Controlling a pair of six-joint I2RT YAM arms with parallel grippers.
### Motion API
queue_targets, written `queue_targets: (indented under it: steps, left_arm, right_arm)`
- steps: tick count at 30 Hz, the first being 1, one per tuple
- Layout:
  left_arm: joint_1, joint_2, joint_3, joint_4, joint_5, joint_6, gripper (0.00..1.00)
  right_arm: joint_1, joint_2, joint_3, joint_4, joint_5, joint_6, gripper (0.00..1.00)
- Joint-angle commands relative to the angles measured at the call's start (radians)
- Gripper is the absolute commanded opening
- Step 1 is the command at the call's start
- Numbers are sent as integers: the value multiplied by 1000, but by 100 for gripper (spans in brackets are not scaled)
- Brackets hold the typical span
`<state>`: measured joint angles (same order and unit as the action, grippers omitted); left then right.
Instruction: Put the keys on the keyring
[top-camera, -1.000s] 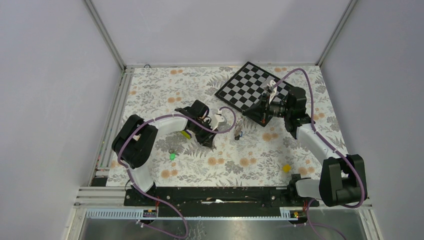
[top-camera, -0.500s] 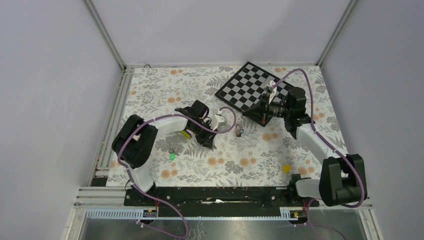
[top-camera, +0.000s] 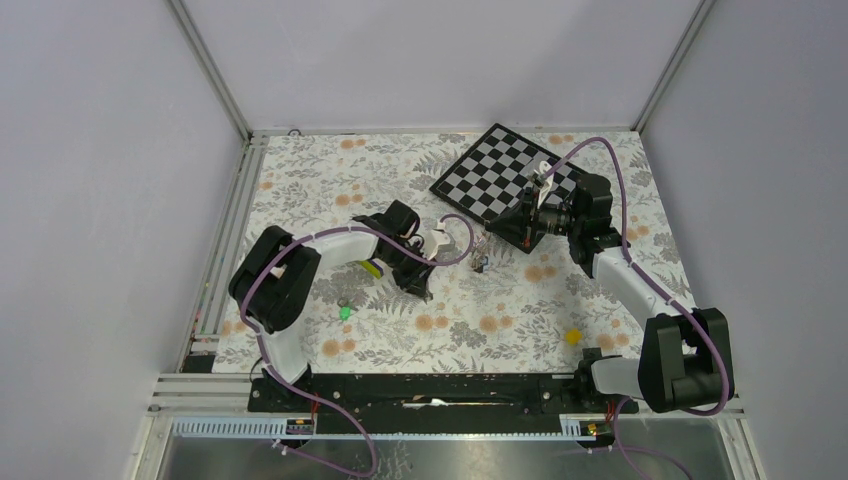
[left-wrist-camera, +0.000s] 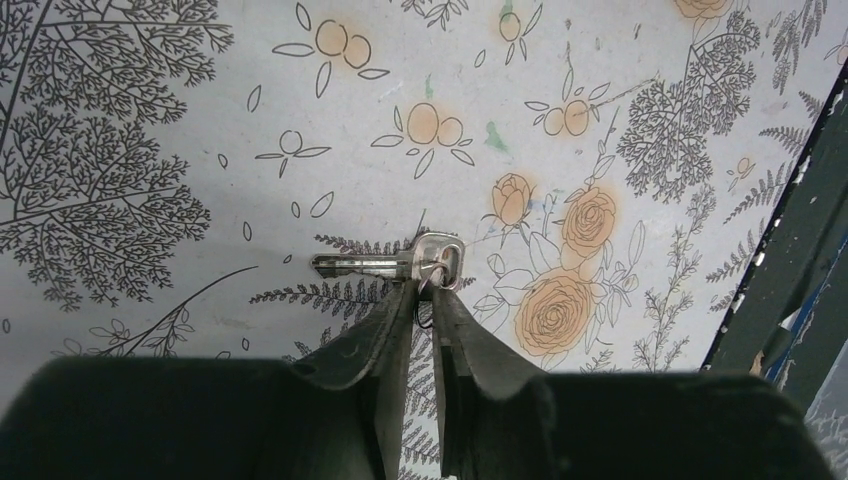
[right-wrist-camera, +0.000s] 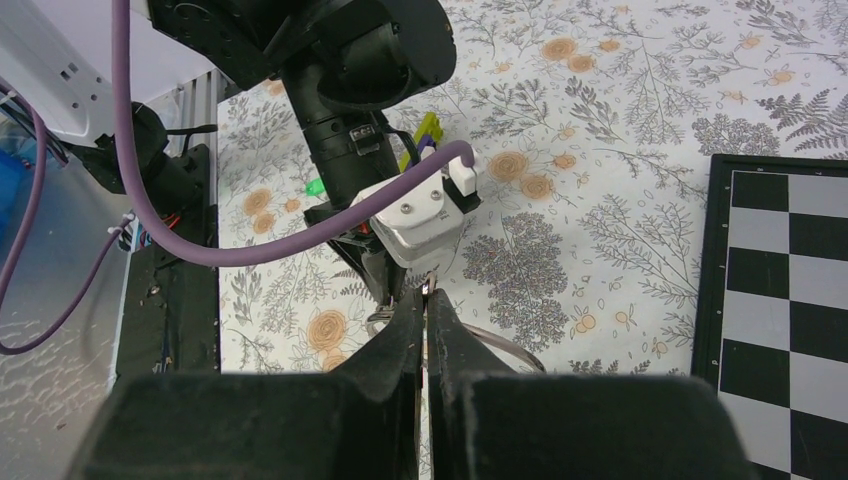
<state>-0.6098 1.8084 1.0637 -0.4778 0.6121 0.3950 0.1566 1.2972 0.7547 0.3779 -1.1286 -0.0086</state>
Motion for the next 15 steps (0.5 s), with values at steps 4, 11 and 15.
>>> queue_targets:
  steps: [4, 11, 15]
  left_arm:
    - [-5, -5, 32, 10, 66, 7, 19]
    - [-5, -5, 36, -4, 80, 13, 17]
    - [-5, 1, 35, -4, 79, 15, 16]
  right_arm:
    - [-7, 7, 20, 19, 9, -24, 0]
    - [-6, 10, 21, 15, 12, -27, 0]
    - [-6, 12, 23, 12, 13, -28, 0]
